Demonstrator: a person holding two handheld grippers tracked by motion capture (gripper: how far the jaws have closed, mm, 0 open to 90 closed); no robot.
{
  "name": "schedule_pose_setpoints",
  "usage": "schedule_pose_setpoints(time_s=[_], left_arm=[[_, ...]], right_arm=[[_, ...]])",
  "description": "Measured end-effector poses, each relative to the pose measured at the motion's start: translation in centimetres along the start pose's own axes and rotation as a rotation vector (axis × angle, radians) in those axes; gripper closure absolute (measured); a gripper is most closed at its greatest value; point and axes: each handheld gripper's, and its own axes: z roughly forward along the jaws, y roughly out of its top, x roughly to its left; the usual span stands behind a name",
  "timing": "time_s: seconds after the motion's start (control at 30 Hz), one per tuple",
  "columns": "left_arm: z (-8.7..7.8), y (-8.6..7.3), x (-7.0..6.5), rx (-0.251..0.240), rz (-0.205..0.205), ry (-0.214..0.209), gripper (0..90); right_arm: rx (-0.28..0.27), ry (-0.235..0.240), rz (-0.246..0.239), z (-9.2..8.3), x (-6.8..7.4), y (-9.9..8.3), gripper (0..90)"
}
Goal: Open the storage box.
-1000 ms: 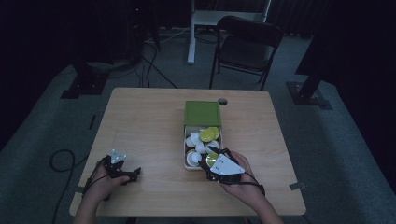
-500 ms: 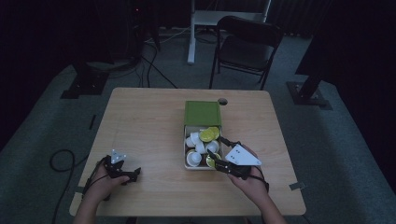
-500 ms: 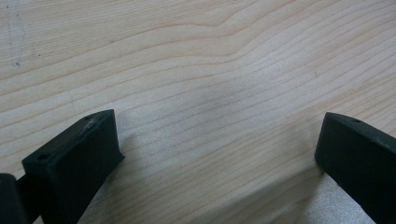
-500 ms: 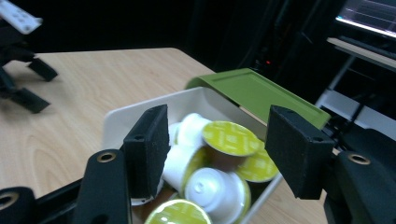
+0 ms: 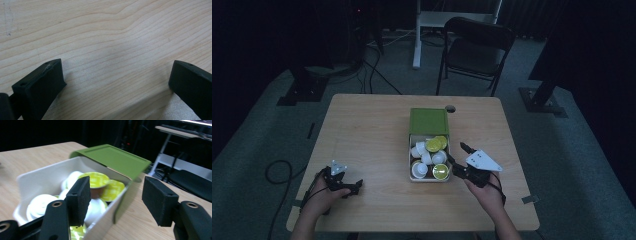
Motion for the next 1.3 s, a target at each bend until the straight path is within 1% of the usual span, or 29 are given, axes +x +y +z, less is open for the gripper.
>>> schedule_pose_setpoints(time_s=[0.1, 0.17, 0.23, 0.3, 0.37, 0.43, 0.5, 0.6, 0.67, 0.73, 0.77, 0.87, 1.07, 1.3], left_arm=[[0.0, 0.0, 0.0, 0.0, 0.0, 0.001, 0.0], [0.0, 0.0, 0.0, 0.0, 0.0, 0.0, 0.0], [0.0, 0.0, 0.0, 0.0, 0.0, 0.0, 0.0], [0.0, 0.0, 0.0, -0.001, -0.002, 0.0, 0.0], [0.0, 0.0, 0.0, -0.001, -0.001, 0.0, 0.0], [0.0, 0.0, 0.0, 0.0, -0.001, 0.001, 0.0], [0.0, 0.0, 0.0, 0.0, -0.001, 0.001, 0.0], [0.0, 0.0, 0.0, 0.0, -0.001, 0.0, 0.0], [0.0, 0.0, 0.0, 0.0, -0.001, 0.001, 0.0], [0.0, 0.0, 0.0, 0.0, -0.001, 0.0, 0.0], [0.0, 0.0, 0.0, 0.0, -0.001, 0.001, 0.0], [0.0, 0.0, 0.0, 0.0, -0.001, 0.001, 0.0], [0.0, 0.0, 0.0, 0.0, -0.001, 0.001, 0.0], [0.0, 0.0, 0.0, -0.001, -0.001, 0.001, 0.0]], right_arm=[[0.013, -0.007, 0.017, 0.0, -0.4, -0.4, 39.7], [0.041, -0.008, 0.012, 0.0, -0.6, -0.7, 38.3], [0.052, -0.001, 0.024, 0.1, -0.8, -1.1, 38.4], [0.067, -0.008, 0.016, 0.1, -1.0, -1.5, 38.3], [0.079, -0.009, 0.019, 0.1, -1.3, -1.9, 37.3], [0.092, 0.003, 0.035, 0.1, -1.5, -2.3, 34.2], [0.123, 0.016, 0.054, 0.2, -1.9, -2.7, 32.8], [0.135, 0.003, 0.06, 0.2, -2.3, -3.4, 31.7], [0.155, 0.002, 0.078, 0.3, -2.7, -3.9, 28.4], [0.166, 0.0, 0.11, 0.3, -3.2, -4.4, 27.6], [0.171, -0.005, 0.116, 0.3, -3.4, -4.7, 26.8], [0.185, -0.03, 0.126, 0.1, -3.9, -5.3, 25.0], [0.222, -0.048, 0.154, -0.4, -5.0, -6.5, 20.3], [0.249, -0.067, 0.192, -1.3, -6.1, -8.0, 19.1]])
